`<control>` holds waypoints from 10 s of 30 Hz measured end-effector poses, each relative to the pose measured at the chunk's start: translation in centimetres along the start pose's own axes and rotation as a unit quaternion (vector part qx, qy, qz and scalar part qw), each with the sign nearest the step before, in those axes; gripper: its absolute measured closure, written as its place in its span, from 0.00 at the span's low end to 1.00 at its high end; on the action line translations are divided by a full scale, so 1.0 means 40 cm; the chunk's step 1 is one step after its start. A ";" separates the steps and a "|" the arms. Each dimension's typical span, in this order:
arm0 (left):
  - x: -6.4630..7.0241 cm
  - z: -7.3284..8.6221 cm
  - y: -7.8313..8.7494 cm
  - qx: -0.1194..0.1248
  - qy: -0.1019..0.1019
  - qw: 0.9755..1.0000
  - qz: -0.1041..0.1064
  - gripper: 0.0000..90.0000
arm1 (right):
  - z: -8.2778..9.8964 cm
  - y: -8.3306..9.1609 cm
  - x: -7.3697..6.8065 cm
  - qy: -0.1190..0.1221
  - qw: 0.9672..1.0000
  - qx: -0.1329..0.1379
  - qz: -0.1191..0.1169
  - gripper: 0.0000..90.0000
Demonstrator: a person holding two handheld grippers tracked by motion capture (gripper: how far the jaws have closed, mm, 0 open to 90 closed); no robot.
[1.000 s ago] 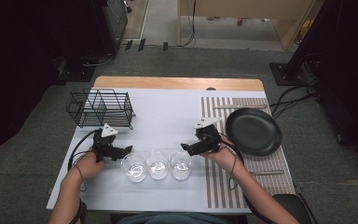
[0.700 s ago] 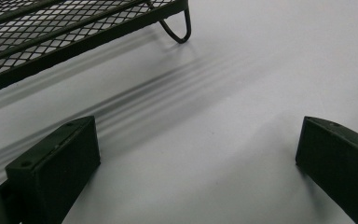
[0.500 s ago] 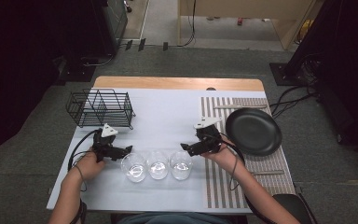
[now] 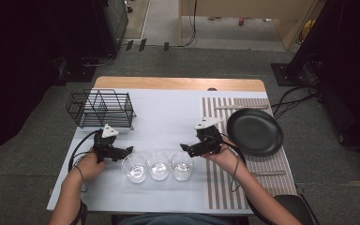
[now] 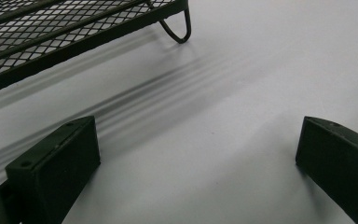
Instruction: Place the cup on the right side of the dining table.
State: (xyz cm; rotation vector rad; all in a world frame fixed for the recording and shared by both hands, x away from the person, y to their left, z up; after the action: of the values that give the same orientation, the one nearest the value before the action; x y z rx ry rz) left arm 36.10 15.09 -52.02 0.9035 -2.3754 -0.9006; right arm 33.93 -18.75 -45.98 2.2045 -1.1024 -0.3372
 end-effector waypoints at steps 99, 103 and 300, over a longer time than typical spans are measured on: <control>0.000 0.000 0.000 0.000 0.000 1.000 0.000 0.00 | -0.011 0.034 -0.152 0.076 0.987 0.039 -0.139 0.10; 0.000 0.000 0.000 0.000 0.000 1.000 0.000 0.00 | -0.005 0.032 -0.161 0.092 0.984 0.037 -0.147 0.10; 0.000 0.000 0.000 0.000 0.000 1.000 -0.001 0.00 | 0.042 -0.012 -0.103 0.148 0.975 0.033 -0.161 0.21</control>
State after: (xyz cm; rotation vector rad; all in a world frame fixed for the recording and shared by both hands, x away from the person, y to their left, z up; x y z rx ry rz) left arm 36.09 15.08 -52.02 0.9051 -2.3754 -0.9008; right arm 30.90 -16.03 -47.81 2.3980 -0.6039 -0.1031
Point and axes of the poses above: each handheld gripper's, and its own axes: y roughly backward along the jaws, z roughly out of its underside, x roughly to its right, the point moved 3 cm from there along -y, roughly forward along the jaws, and after that the axes turned 13 degrees about z, right-handed, at the moved point
